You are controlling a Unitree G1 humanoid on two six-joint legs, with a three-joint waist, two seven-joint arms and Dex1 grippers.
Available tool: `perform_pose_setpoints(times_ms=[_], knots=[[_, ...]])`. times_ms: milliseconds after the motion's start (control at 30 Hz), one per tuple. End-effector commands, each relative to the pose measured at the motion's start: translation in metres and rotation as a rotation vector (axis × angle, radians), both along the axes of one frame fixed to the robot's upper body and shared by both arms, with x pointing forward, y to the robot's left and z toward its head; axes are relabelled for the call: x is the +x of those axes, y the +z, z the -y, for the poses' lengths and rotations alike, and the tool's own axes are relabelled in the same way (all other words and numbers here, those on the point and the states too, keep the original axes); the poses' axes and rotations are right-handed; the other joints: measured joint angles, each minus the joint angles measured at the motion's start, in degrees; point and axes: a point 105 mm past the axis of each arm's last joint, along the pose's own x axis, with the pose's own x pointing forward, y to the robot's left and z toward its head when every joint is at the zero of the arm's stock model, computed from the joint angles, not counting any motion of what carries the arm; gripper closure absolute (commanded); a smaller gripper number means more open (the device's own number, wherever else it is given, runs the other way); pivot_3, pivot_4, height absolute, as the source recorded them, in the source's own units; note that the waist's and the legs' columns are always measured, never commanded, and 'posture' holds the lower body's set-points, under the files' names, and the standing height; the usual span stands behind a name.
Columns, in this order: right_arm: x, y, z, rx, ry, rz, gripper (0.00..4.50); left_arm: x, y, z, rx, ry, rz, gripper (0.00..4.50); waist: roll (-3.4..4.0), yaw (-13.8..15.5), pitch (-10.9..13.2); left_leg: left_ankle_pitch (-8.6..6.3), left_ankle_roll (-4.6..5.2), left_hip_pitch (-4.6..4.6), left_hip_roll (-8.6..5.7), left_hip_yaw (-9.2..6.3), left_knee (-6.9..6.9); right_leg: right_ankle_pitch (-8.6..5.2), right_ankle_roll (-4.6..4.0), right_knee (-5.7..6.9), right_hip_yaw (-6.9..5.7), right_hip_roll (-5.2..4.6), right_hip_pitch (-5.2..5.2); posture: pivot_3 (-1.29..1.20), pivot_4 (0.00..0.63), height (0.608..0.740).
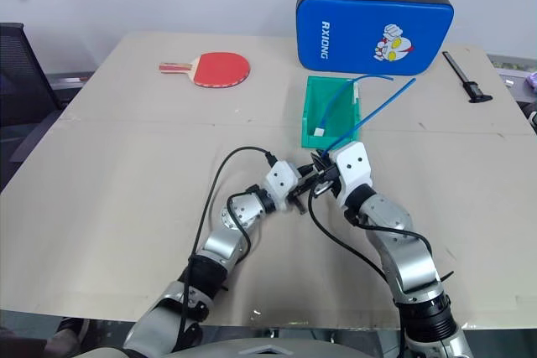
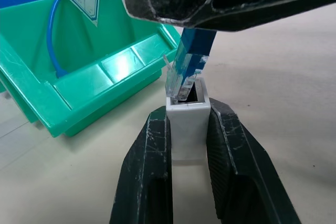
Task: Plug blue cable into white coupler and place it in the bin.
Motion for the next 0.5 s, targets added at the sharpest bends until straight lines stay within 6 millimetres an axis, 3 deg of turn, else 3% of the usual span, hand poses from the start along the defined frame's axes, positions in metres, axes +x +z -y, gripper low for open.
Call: perform_pose_setpoints(times_ms=[33, 300, 500], knots=[[-0.003, -0.007, 0.005, -0.017, -0.023, -0.031, 4.5, -0.006, -0.011, 0.001, -0.003, 0.002, -0.049, 4.2, 0.0, 0.0, 0.0, 0.0, 0.0, 0.0, 0.0, 0.0, 0.0, 0.0, 0.0, 0.0, 0.0, 0.0, 0.0, 0.0, 0.15, 0.701], [-0.005, -0.009, 0.006, -0.011, -0.041, -0.056, 4.5, -0.005, -0.013, 0.0, 0.001, 0.013, -0.055, 4.2, -0.01, 0.0, -0.1, 0.0, 0.0, 0.02, 0.0, -0.01, 0.0, 0.0, 0.0, 0.01, 0.01, 0.01, 0.0, 0.0, 0.15, 0.701], [-0.001, -0.009, -0.004, 0.011, -0.049, -0.11, 4.5, -0.008, -0.011, 0.003, 0.039, -0.007, -0.013, 4.2, -0.02, -0.1, -0.1, 0.0, 0.0, 0.04, 0.0, -0.03, 0.0, 0.0, 0.0, 0.03, 0.03, 0.03, 0.0, 0.0, 0.15, 0.701]])
